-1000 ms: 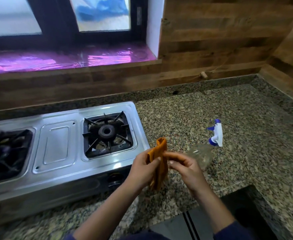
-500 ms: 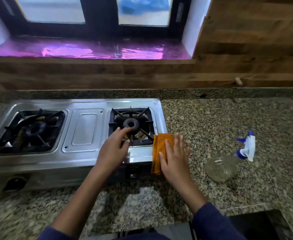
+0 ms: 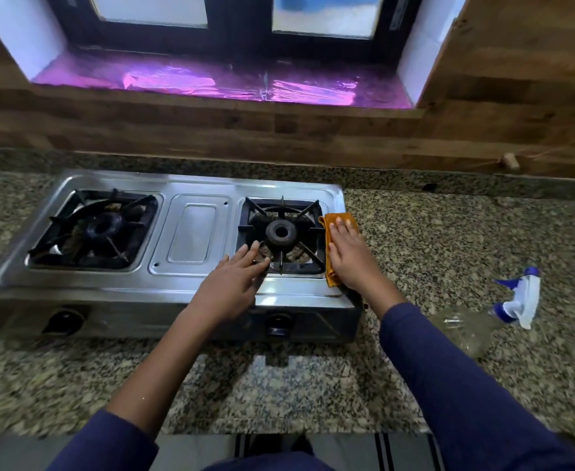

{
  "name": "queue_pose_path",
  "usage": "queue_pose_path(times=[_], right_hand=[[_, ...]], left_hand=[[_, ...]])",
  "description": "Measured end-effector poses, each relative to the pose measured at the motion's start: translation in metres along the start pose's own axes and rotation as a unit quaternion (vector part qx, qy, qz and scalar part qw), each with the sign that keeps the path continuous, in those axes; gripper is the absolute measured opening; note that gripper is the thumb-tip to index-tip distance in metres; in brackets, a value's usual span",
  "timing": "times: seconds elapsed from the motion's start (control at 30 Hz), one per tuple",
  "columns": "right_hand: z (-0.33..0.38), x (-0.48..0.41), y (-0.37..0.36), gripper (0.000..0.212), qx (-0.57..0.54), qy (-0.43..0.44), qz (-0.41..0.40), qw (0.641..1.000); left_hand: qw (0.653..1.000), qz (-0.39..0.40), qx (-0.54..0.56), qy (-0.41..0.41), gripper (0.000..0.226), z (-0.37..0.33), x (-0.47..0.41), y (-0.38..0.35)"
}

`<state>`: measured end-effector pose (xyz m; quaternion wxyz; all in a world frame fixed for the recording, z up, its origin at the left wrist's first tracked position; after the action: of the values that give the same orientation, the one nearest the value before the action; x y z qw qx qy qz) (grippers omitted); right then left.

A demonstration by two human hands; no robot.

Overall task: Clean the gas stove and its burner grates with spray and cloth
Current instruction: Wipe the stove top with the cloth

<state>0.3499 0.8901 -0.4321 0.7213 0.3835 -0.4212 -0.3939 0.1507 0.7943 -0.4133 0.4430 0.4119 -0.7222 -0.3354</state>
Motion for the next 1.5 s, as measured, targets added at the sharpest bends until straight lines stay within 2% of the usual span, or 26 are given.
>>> queue_pose_path(times=[0.07,0.17,0.3,0.43,0.6,0.7,0.8,0.9,0.97,1.03,1.1,1.17,1.2,1.23,1.27,1.33,1.37,1.4,1.43,1.5], right_hand=[[0.003,0.028,-0.006,0.053,-0.042,0.022,-0.020,0.999],[0.007,0.090,-0.020,0.050,-0.093,0.046,-0.099,0.990],[0.018,0.133,-0.042,0.063,-0.076,0.080,-0.165,0.980],[0.059,0.115,-0.039,0.062,-0.026,0.140,-0.164,0.976],[0.129,0.095,-0.059,0.066,0.033,0.242,-0.084,0.966],[0.157,0.086,-0.061,0.052,-0.002,0.279,-0.075,0.957],[0.155,0.086,-0.053,0.049,0.009,0.280,-0.088,0.956],[0.114,0.099,-0.039,0.052,0.043,0.223,-0.134,0.965],[0.058,0.111,-0.025,0.056,0.028,0.128,-0.179,0.975],[0.003,0.125,-0.014,0.051,0.005,0.035,-0.219,0.975],[-0.041,0.137,-0.011,0.043,-0.047,-0.024,-0.226,0.973],[-0.080,0.149,-0.019,0.040,-0.161,-0.074,-0.217,0.960],[-0.104,0.159,-0.028,0.038,-0.249,-0.117,-0.213,0.938],[-0.127,0.171,-0.041,0.034,-0.350,-0.165,-0.216,0.896],[-0.148,0.184,-0.058,0.031,-0.461,-0.205,-0.227,0.833],[-0.167,0.204,-0.099,0.029,-0.679,-0.229,-0.242,0.654],[-0.166,0.211,-0.114,0.032,-0.753,-0.218,-0.244,0.571],[-0.164,0.216,-0.123,0.035,-0.795,-0.206,-0.247,0.515],[-0.163,0.224,-0.128,0.037,-0.817,-0.195,-0.254,0.480],[-0.156,0.234,-0.124,0.035,-0.837,-0.161,-0.267,0.450]], left_hand=[[1.000,0.010,0.008,-0.004,0.050,0.001,-0.001,0.000],[1.000,0.021,0.023,-0.005,0.051,0.003,-0.003,-0.001],[0.996,0.037,0.078,-0.015,0.053,0.002,-0.001,0.003],[0.985,0.056,0.163,-0.016,0.070,0.001,0.004,0.013],[0.979,0.067,0.193,-0.013,0.043,0.007,-0.001,0.016],[0.978,0.078,0.194,0.012,0.049,0.014,-0.005,0.014],[0.978,0.076,0.191,0.030,0.059,0.013,-0.005,0.013],[0.988,0.063,0.138,0.038,0.057,0.003,-0.001,0.015],[0.992,0.056,0.101,0.045,0.058,-0.004,0.002,0.014],[0.996,0.027,0.071,0.046,0.068,-0.011,0.000,0.013],[0.998,-0.019,0.057,0.028,0.071,-0.025,-0.005,0.011],[0.996,-0.056,0.068,-0.018,0.071,-0.049,-0.007,0.008],[0.994,-0.066,0.075,-0.053,0.068,-0.068,-0.008,0.005],[0.990,-0.073,0.087,-0.089,0.061,-0.085,-0.007,0.003],[0.984,-0.074,0.105,-0.126,0.053,-0.104,-0.006,-0.001],[0.968,-0.056,0.156,-0.186,0.041,-0.138,-0.002,-0.016],[0.962,-0.038,0.186,-0.198,0.036,-0.151,-0.001,-0.025],[0.956,-0.010,0.215,-0.199,0.029,-0.163,-0.002,-0.037],[0.950,0.029,0.242,-0.194,0.023,-0.176,-0.004,-0.051],[0.939,0.100,0.277,-0.178,0.019,-0.194,-0.009,-0.078]])
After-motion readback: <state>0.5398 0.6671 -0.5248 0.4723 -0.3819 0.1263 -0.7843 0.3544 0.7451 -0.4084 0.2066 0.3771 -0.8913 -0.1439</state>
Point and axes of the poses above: each hand's wrist, its own x-axis away from the middle knuckle, its own y-axis out of the back of the hand, z = x × y, the point moved 10 cm from there along -x, towards the middle knuckle, and after that the axes turned 13 degrees about z, right-handed, at the moved point
